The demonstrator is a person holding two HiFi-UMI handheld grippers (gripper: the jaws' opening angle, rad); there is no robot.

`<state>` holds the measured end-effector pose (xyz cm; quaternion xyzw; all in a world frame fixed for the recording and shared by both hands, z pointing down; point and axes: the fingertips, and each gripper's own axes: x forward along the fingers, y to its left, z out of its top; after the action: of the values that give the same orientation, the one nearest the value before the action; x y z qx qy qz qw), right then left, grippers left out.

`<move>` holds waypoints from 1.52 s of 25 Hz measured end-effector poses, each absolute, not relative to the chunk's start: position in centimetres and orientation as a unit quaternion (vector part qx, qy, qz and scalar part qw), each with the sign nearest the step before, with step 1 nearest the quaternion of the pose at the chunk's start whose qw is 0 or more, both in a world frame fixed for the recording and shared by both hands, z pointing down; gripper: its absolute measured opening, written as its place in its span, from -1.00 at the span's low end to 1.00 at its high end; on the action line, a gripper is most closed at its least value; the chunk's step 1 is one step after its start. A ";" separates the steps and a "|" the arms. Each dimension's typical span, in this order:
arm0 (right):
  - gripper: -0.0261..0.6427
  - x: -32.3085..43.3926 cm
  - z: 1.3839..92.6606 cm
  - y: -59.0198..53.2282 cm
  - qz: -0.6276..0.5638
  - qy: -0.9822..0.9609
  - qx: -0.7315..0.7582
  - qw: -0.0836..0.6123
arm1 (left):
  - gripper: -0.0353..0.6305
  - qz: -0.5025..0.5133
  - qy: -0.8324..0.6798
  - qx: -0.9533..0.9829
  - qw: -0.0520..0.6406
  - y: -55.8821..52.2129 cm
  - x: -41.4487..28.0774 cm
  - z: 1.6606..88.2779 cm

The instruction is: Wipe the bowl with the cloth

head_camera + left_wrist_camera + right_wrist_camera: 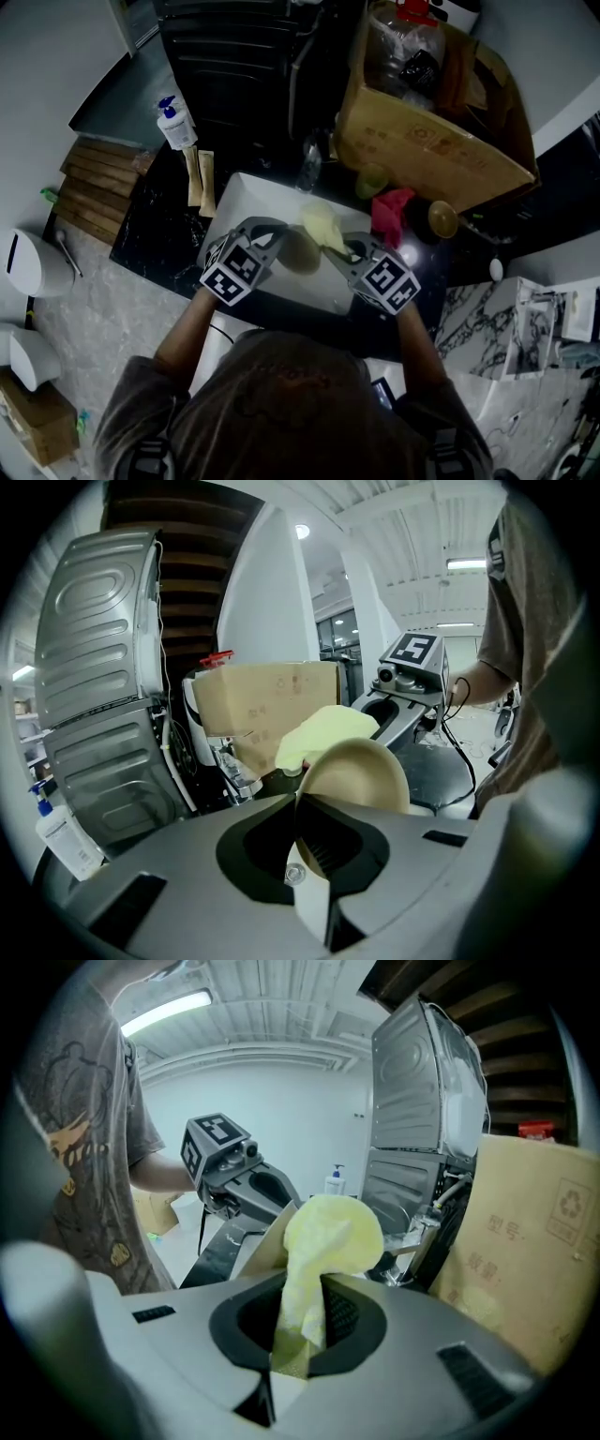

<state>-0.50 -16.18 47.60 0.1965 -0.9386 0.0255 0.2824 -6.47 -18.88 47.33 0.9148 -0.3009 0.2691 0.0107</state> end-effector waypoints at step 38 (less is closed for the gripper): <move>-0.84 -3.9 49.7 -13.8 0.094 -0.955 0.216 0.180 | -0.84 0.127 -0.387 0.907 0.111 -22.8 -7.2 43.6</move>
<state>-3.88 -13.80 49.67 0.2161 -0.9550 0.0941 0.1801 -7.17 -22.80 43.57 0.9068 -0.3865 0.1266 0.1112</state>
